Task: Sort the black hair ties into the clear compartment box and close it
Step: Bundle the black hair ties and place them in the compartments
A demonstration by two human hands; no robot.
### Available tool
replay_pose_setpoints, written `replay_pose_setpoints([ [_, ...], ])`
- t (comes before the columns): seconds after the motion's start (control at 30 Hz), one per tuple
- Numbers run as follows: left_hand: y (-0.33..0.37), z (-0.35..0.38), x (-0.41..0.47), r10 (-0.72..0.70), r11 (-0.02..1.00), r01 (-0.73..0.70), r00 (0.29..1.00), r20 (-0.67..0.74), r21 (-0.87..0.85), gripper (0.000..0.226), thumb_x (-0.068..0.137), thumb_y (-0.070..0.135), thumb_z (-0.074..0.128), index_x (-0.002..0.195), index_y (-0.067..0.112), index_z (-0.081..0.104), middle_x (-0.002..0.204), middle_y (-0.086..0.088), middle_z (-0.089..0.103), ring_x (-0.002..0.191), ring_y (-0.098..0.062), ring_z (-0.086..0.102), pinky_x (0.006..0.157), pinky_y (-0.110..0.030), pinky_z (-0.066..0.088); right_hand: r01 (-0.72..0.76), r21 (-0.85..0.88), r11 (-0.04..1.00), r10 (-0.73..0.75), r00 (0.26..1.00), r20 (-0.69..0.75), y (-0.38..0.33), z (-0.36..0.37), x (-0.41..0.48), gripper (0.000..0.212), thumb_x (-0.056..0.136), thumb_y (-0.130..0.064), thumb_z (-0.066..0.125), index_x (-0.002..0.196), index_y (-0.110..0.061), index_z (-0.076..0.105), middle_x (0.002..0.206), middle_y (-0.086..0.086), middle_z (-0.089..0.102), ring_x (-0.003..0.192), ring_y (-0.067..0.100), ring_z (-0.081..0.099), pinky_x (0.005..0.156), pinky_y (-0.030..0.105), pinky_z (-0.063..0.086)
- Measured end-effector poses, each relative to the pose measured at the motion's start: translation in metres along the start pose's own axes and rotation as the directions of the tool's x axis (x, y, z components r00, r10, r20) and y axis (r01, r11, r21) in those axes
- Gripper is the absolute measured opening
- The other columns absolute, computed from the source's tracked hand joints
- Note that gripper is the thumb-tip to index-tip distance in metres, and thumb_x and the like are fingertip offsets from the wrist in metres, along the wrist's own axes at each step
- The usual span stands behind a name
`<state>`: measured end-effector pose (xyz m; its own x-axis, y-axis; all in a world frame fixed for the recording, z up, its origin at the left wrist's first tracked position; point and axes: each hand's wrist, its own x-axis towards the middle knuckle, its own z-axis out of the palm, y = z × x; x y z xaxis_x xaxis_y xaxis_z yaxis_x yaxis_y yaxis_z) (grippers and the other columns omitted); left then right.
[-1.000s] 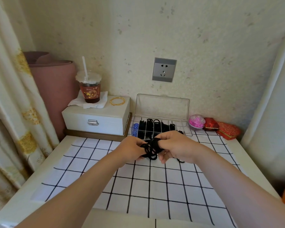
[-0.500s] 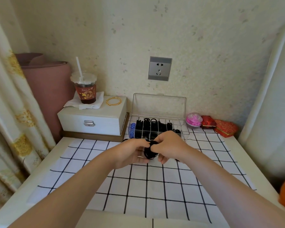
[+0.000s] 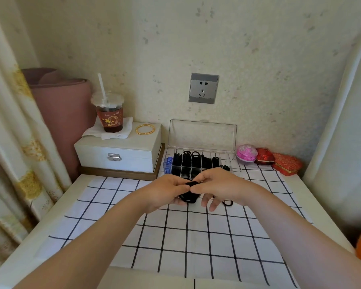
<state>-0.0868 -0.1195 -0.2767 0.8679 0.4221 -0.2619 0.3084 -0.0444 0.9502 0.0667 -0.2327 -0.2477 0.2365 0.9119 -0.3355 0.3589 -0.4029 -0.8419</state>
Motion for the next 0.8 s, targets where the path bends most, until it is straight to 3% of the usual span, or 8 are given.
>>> replay_pose_setpoints([
  [0.13, 0.002, -0.001, -0.002, 0.025, 0.998, -0.023, 0.999, 0.032, -0.061, 0.029, 0.099, 0.023, 0.058, 0.126, 0.015, 0.066, 0.115, -0.005, 0.073, 0.106, -0.014, 0.069, 0.082, -0.022, 0.056, -0.013, 0.116, 0.993, 0.022, 0.997, -0.074, 0.005, 0.0, 0.0, 0.032, 0.084, -0.027, 0.079, 0.109, -0.01, 0.069, 0.105, 0.014, 0.071, 0.084, 0.024, 0.074, 0.064, 0.037, 0.06],
  [0.2, 0.002, -0.001, -0.002, 0.021, 0.992, -0.02, 1.0, 0.009, -0.127, 0.029, 0.097, 0.021, 0.061, 0.124, 0.011, 0.064, 0.113, -0.009, 0.073, 0.105, -0.017, 0.07, 0.084, -0.025, 0.057, 0.0, 0.191, 0.982, 0.006, 0.999, -0.032, 0.006, 0.0, 0.002, 0.036, 0.085, -0.025, 0.079, 0.117, -0.01, 0.069, 0.108, 0.015, 0.073, 0.094, 0.028, 0.074, 0.07, 0.039, 0.061],
  [0.4, 0.003, -0.001, 0.0, -0.055, 0.958, 0.023, 0.993, -0.103, -0.287, 0.027, 0.089, 0.018, 0.072, 0.112, 0.003, 0.07, 0.107, -0.013, 0.075, 0.098, -0.019, 0.073, 0.081, -0.025, 0.059, 0.027, 0.268, 0.963, -0.006, 0.997, -0.078, 0.005, 0.002, 0.004, 0.026, 0.086, -0.017, 0.077, 0.11, -0.007, 0.075, 0.097, 0.013, 0.077, 0.08, 0.02, 0.075, 0.077, 0.037, 0.062],
  [0.57, 0.008, -0.002, -0.002, -0.077, 0.927, 0.04, 0.994, -0.083, -0.374, 0.025, 0.097, 0.014, 0.06, 0.119, 0.006, 0.068, 0.109, -0.011, 0.075, 0.101, -0.019, 0.072, 0.084, -0.027, 0.059, 0.028, 0.327, 0.945, 0.009, 0.994, -0.11, 0.006, -0.002, 0.004, 0.023, 0.086, -0.014, 0.076, 0.108, -0.006, 0.075, 0.091, 0.013, 0.078, 0.077, 0.02, 0.075, 0.072, 0.034, 0.062],
  [0.7, 0.013, -0.001, -0.003, -0.058, 0.919, 0.045, 0.998, -0.021, -0.393, 0.028, 0.098, 0.004, 0.055, 0.121, 0.013, 0.068, 0.114, -0.009, 0.074, 0.108, -0.021, 0.07, 0.09, -0.031, 0.057, 0.043, 0.42, 0.907, 0.024, 0.988, -0.152, 0.009, -0.006, 0.004, 0.028, 0.084, -0.011, 0.078, 0.11, -0.002, 0.072, 0.098, 0.019, 0.076, 0.085, 0.027, 0.075, 0.076, 0.04, 0.063],
  [0.8, 0.015, 0.002, -0.001, -0.042, 0.929, 0.008, 0.996, -0.083, -0.37, 0.028, 0.096, 0.003, 0.057, 0.119, 0.012, 0.07, 0.111, -0.009, 0.074, 0.105, -0.021, 0.071, 0.088, -0.029, 0.059, 0.063, 0.467, 0.882, -0.002, 0.992, -0.129, 0.009, -0.007, 0.002, 0.024, 0.086, -0.009, 0.076, 0.109, -0.002, 0.073, 0.099, 0.018, 0.076, 0.082, 0.024, 0.075, 0.07, 0.034, 0.061],
])
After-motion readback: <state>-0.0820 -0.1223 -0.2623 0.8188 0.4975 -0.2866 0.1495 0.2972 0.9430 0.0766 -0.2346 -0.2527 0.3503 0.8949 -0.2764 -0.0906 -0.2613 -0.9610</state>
